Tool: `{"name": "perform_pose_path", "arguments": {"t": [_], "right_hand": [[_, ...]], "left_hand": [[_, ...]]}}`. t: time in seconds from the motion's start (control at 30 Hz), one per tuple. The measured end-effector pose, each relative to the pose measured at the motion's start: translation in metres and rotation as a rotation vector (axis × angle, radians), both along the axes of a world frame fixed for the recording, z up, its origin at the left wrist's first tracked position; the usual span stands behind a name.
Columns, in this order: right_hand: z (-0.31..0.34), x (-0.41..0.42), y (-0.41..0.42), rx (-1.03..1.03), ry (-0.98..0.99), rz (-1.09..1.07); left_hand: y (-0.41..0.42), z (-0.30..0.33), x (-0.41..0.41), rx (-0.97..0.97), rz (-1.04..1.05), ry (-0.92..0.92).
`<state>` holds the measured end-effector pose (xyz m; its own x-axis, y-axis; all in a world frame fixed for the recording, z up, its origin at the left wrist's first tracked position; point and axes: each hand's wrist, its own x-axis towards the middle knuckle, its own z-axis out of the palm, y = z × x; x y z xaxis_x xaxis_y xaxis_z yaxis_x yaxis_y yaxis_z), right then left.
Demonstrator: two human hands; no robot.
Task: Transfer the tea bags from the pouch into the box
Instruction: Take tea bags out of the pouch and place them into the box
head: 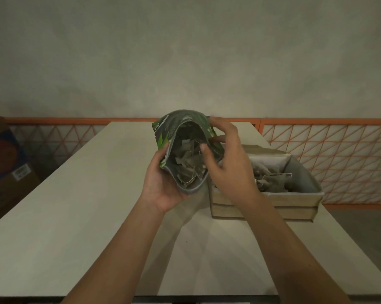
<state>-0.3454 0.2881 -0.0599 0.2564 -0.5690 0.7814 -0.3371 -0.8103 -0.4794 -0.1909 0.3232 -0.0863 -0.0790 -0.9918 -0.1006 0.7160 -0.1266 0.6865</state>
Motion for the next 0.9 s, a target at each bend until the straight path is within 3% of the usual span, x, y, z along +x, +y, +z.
{"name": "perform_pose_path", "arguments": {"t": [0.13,0.3,0.4,0.6,0.73,0.9], "right_hand": [[-0.007,-0.005,0.005,-0.124,0.132,-0.01],[-0.012,0.002,0.006,-0.162,0.386,-0.259],[-0.016,0.009,0.008,-0.159,0.419,-0.359],[-0.016,0.008,0.005,-0.123,0.164,-0.256],[-0.011,0.0,0.001,-0.012,-0.091,-0.136],[0.002,-0.008,0.003,0.16,-0.233,-0.076]], "left_hand": [[0.0,-0.002,0.004,-0.03,0.032,0.065],[-0.002,-0.004,0.001,-0.055,0.058,0.103],[-0.001,-0.004,-0.001,-0.046,0.064,0.106],[-0.002,-0.006,-0.003,-0.001,0.084,0.11],[-0.004,-0.01,-0.004,0.04,0.103,0.173],[-0.005,-0.011,-0.008,0.095,0.112,0.263]]}}
